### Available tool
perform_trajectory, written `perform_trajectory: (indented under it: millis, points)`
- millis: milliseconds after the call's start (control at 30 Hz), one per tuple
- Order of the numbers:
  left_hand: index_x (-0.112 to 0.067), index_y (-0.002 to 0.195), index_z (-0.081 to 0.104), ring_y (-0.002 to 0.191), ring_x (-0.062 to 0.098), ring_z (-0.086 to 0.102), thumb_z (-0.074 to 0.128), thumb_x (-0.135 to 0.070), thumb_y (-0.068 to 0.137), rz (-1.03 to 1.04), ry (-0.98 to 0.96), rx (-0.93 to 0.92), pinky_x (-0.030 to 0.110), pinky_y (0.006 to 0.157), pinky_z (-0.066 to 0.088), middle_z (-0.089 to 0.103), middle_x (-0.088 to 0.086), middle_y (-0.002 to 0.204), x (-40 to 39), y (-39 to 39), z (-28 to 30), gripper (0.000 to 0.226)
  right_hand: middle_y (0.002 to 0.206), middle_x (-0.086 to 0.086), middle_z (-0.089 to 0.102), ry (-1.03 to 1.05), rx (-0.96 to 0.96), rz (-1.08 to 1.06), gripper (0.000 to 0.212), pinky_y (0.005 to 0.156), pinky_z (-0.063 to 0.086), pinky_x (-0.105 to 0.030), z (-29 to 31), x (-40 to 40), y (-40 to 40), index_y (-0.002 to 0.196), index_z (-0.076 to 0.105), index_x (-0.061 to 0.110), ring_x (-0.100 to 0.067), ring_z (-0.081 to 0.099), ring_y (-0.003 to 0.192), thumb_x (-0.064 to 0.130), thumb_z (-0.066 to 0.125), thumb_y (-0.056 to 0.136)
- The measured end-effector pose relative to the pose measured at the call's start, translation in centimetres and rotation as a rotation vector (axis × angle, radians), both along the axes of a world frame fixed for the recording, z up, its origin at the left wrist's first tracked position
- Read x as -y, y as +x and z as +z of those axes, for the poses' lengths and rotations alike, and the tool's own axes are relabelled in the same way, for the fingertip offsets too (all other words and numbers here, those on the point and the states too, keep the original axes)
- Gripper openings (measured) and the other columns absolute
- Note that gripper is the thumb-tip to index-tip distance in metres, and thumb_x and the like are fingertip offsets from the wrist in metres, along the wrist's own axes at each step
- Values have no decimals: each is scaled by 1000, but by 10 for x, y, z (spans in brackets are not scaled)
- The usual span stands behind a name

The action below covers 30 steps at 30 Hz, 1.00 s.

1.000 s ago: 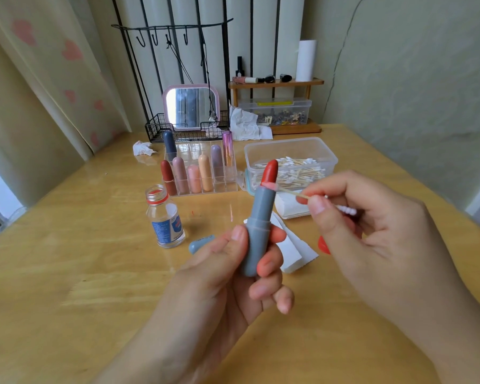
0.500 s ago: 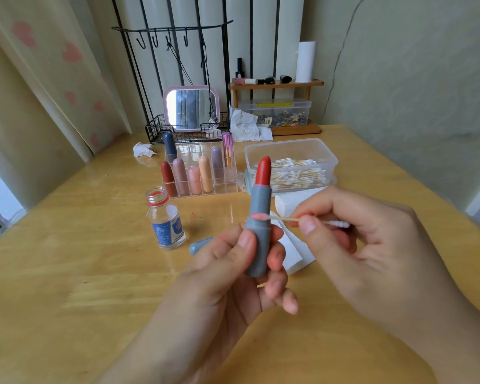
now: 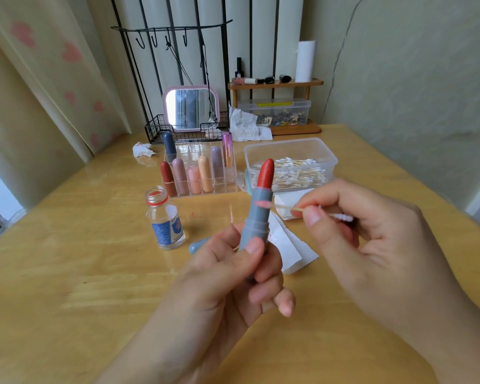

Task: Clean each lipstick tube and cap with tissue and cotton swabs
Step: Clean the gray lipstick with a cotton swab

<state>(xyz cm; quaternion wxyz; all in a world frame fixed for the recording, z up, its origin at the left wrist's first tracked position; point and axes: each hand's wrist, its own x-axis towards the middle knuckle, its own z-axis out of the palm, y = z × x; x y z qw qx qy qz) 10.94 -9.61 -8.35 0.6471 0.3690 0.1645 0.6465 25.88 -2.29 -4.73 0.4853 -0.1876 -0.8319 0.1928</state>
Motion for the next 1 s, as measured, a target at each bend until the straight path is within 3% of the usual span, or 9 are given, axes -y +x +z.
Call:
perform_trajectory:
  millis: [100,200,300,467,567,667,800,900,1000]
  points:
    - [-6,102,57,59,16,50,60,-14,90,-26,9,31,35,65,51,52,9,74,0,0,1,14,65,3,53,-19,-20,-10,14,49,36,-12,0,-1,0,82,60,23,-10,49,51,28,49,90]
    - [0,108,60,65,19,55,57,-17,92,-27,2,24,36,67,52,55,11,80,-1,0,0,24,59,2,49,-15,8,34,15,50,32,-8,-1,1,0,77,61,19,-4,40,49,23,51,88]
    - [3,111,60,65,17,55,54,-19,94,-38,9,12,35,67,52,56,9,81,-2,0,-1,29,54,-1,43,-5,23,40,14,48,32,-12,0,1,1,75,59,21,-8,36,48,24,51,86]
    - [3,112,59,60,14,48,53,-21,95,-64,3,46,35,66,51,51,6,76,-2,-1,-1,30,63,-2,51,-26,-22,-23,13,48,40,-23,-1,-2,0,83,59,24,-16,49,50,30,50,90]
    - [-1,111,58,57,14,44,60,-20,91,-48,2,52,34,63,50,48,5,73,-1,0,-1,28,59,2,47,-20,10,26,15,48,33,-12,0,-1,2,77,61,19,-9,39,47,25,51,87]
    - [-7,102,58,54,12,44,64,-14,88,-27,7,25,33,62,50,47,4,69,0,-1,0,17,56,5,44,-22,28,55,14,48,31,-11,1,-1,3,75,59,21,-6,37,48,24,51,86]
    - [-5,102,60,58,16,50,59,-15,91,-45,11,38,34,63,50,51,9,74,1,0,1,15,55,-5,49,-65,-11,6,14,48,40,-24,1,-3,3,80,59,23,-17,45,48,31,50,88]
    - [-4,104,63,59,16,52,63,-21,89,-17,14,4,33,60,51,54,8,76,0,0,1,23,51,9,42,-45,16,59,15,48,31,-11,2,-2,4,73,59,21,-6,37,45,25,51,84]
    - [-6,103,64,56,15,50,68,-25,84,46,3,-48,32,58,50,53,6,74,0,0,0,27,51,21,37,-18,27,75,15,51,27,-1,5,0,3,71,59,17,2,41,45,20,52,83]
